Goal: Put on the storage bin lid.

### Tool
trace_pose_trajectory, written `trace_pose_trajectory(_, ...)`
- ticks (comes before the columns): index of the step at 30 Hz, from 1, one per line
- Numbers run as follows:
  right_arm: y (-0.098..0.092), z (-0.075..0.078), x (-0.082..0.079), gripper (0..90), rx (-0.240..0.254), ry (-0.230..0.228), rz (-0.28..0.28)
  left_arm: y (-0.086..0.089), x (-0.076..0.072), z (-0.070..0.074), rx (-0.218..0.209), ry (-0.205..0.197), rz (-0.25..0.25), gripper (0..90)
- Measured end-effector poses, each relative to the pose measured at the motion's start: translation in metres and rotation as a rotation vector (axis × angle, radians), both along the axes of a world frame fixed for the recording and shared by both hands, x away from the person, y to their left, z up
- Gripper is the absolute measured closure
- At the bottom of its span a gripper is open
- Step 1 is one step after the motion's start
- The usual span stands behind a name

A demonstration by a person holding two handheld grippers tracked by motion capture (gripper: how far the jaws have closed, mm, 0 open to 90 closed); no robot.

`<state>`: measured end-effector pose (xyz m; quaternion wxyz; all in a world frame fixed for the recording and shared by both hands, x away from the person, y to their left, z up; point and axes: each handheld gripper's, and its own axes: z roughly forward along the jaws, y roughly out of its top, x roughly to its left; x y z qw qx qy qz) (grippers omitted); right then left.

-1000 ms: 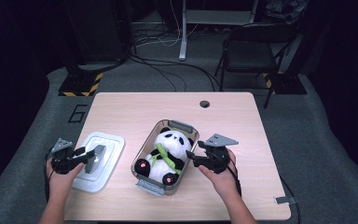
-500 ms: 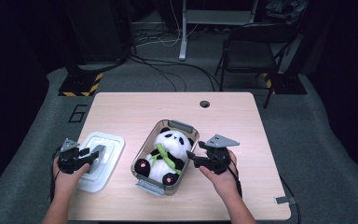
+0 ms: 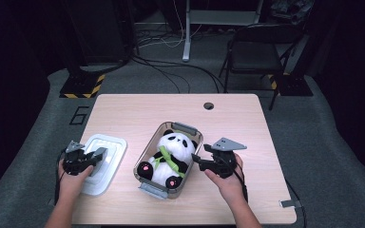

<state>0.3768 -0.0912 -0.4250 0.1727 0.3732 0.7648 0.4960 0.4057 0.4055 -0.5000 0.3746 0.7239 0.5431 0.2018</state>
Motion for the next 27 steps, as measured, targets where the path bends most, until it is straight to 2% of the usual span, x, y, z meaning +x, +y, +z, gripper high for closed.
trace_pose_trajectory(11,-0.0012,-0.0003,0.0005,37.3,0.004,0.002,-0.003,0.0003,0.0008,-0.0004,-0.018,0.0,0.006,65.7)
trace_pose_trajectory(17,-0.0017,-0.0003,0.0006,37.3,0.005,0.005,-0.004,0.0001,0.0002,0.0016,-0.007,0.01,0.0,66.6)
trace_pose_trajectory(23,-0.0021,-0.0002,0.0008,37.3,0.004,0.005,-0.005,-0.0012,-0.0011,0.0055,-0.009,-0.015,0.003,66.7)
trace_pose_trajectory(24,-0.0022,-0.0001,0.0007,37.3,0.005,0.006,-0.006,-0.0007,-0.0017,0.0073,-0.004,-0.005,-0.001,66.7)
trace_pose_trajectory(26,-0.0024,-0.0001,0.0008,37.3,0.005,0.006,-0.008,-0.0014,-0.0019,0.0077,-0.011,-0.019,0.003,66.8)
trace_pose_trajectory(27,-0.0026,-0.0001,0.0008,37.3,0.004,0.005,-0.007,-0.0009,-0.0024,0.0092,-0.008,-0.01,-0.003,66.8)
